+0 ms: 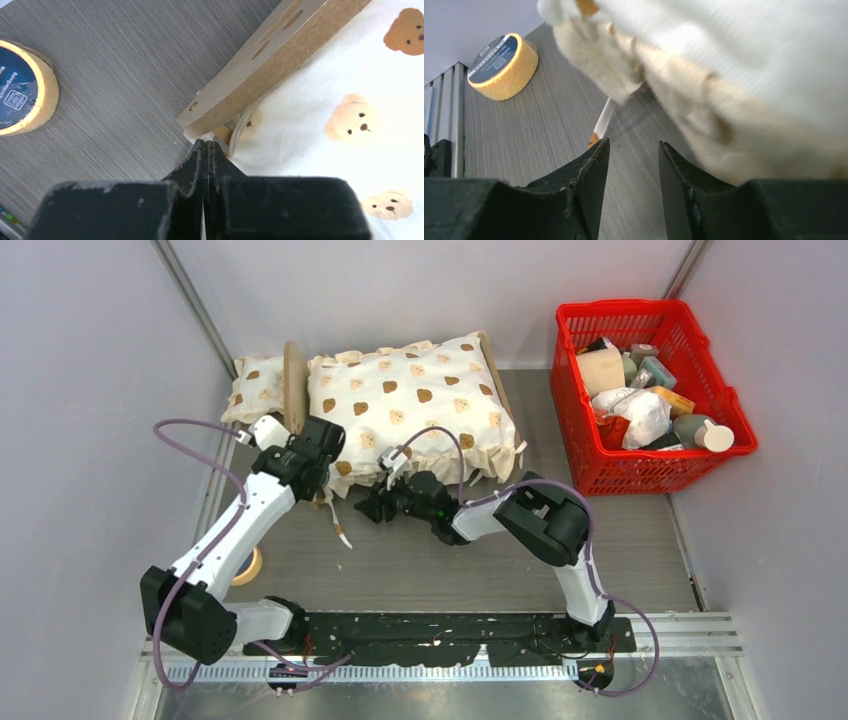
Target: Set up the pet bed
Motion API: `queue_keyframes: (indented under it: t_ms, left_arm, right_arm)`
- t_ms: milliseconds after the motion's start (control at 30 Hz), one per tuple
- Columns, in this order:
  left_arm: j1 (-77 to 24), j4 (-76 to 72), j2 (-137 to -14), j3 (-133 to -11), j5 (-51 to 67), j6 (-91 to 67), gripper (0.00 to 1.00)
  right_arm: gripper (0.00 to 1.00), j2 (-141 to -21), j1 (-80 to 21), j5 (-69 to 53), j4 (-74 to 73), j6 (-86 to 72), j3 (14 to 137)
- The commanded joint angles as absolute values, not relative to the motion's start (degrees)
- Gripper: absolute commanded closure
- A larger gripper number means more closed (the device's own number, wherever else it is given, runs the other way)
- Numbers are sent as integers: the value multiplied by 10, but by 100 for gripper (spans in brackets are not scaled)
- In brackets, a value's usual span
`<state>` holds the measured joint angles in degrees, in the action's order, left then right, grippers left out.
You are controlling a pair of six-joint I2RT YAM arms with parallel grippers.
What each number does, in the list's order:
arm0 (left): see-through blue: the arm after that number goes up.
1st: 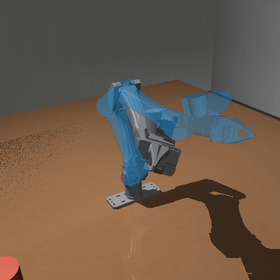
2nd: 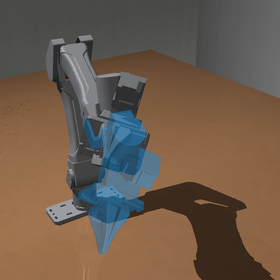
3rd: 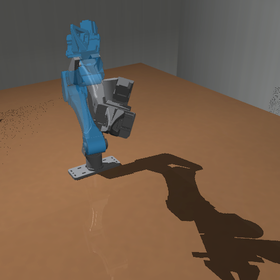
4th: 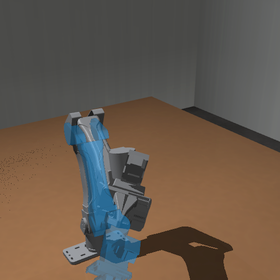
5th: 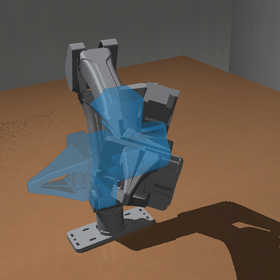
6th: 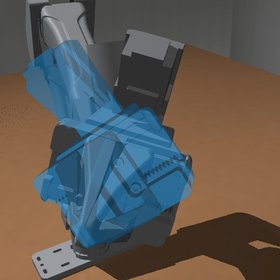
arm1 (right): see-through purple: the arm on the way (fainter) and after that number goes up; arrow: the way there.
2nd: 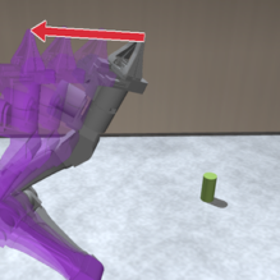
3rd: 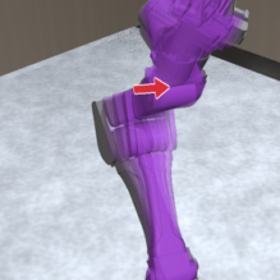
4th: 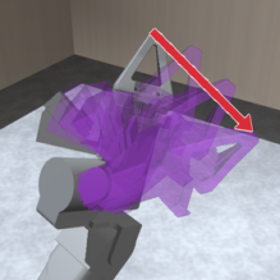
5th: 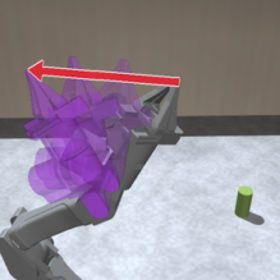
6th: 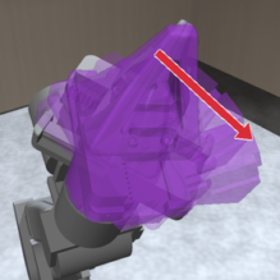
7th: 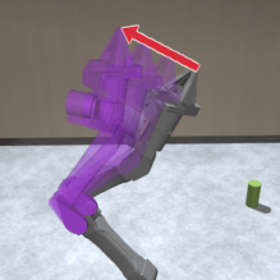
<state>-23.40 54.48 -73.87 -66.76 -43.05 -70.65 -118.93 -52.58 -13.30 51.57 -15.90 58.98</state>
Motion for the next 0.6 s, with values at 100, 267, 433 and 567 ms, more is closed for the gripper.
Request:
queue_keyframes:
  t_ms: [100, 267, 433, 567]
  left_arm:
    - [-234, 497, -694, -622, -443, -716, 100]
    - [-233, 495, -674, -609, -469, -706, 100]
    - [-230, 474, -657, -601, -466, -694, 100]
    - [-230, 470, -657, -604, -467, -687, 100]
  right_arm:
    - [52, -1169, -625, 7, 469, -164, 600]
    - [47, -1200, -660, 102, 425, -162, 634]
    - [43, -1244, -686, 138, 373, -141, 684]
    - [44, -1261, -708, 228, 297, -130, 715]
